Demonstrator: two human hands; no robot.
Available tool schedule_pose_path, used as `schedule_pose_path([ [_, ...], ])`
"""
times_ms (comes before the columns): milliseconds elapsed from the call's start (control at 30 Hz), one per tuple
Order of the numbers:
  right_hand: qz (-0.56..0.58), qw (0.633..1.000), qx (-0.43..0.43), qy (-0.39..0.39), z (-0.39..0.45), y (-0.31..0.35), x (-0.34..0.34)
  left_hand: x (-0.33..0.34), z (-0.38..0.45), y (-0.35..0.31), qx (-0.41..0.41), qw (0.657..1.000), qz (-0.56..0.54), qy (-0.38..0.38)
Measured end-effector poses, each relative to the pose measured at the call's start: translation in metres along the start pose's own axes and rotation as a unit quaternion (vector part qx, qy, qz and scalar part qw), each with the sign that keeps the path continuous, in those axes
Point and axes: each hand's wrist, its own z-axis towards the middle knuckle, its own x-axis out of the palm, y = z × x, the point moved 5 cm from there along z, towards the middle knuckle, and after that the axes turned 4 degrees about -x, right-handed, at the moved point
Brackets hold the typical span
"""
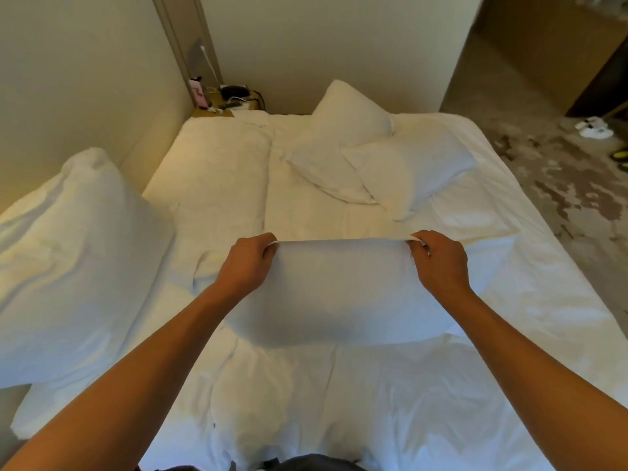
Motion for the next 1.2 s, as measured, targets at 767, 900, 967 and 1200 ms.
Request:
schedule_pose_path([
  [767,0.016,0.984,-0.078,0.159,-0.031,0.197,0.177,-0.123,-0.119,0.217,-0.133,0.987,0.017,-0.095],
  [900,-0.016,0.974,-0.039,0.224,-0.061,0.18,0.223,-0.081,-0.13,0.261,-0.164,0.986,-0.004,-0.018],
  [967,-0.024,0.971,-0.015,0.236,-0.079,0.168,0.241,-0.061,-0.136,0.281,-0.177,0.984,-0.016,0.007],
  [1200,-0.055,0.98,0.016,0.193,-0.093,0.159,0.263,-0.046,-0.129,0.312,-0.174,0.983,-0.045,0.021],
])
